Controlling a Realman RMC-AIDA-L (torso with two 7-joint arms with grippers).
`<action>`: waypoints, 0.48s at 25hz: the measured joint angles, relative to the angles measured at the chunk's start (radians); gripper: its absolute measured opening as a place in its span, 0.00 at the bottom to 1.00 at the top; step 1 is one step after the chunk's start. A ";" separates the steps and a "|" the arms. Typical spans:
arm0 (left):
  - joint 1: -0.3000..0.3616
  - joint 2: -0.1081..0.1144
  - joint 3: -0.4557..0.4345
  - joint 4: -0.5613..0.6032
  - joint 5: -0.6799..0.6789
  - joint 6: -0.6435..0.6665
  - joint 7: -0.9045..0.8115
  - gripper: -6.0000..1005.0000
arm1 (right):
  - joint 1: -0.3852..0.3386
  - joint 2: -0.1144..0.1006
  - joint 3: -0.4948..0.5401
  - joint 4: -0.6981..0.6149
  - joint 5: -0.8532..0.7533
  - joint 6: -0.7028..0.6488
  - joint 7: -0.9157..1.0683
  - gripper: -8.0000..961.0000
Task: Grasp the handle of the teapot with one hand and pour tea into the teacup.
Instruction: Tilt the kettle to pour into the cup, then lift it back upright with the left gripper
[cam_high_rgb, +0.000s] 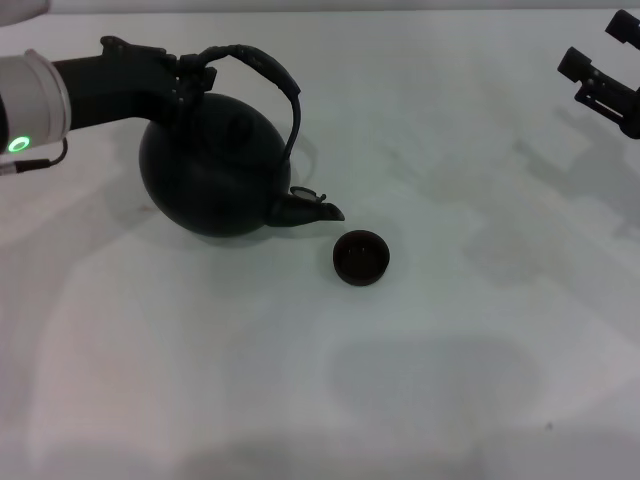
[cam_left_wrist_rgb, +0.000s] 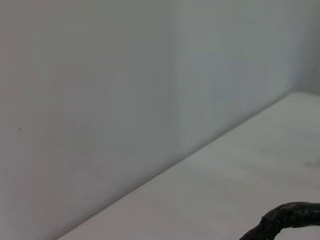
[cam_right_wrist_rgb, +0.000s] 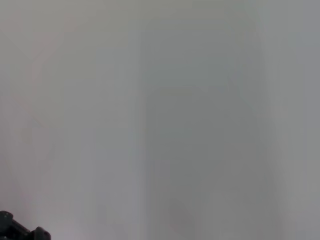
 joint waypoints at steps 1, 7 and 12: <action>0.001 0.000 0.008 0.018 0.029 0.000 -0.022 0.15 | 0.000 0.000 0.002 0.000 0.000 0.000 -0.001 0.88; 0.000 0.002 0.056 0.108 0.155 0.002 -0.141 0.15 | 0.000 0.000 0.009 0.000 0.000 0.001 -0.006 0.88; -0.001 0.002 0.121 0.183 0.295 0.007 -0.237 0.15 | 0.000 0.000 0.019 0.000 0.000 0.003 -0.005 0.88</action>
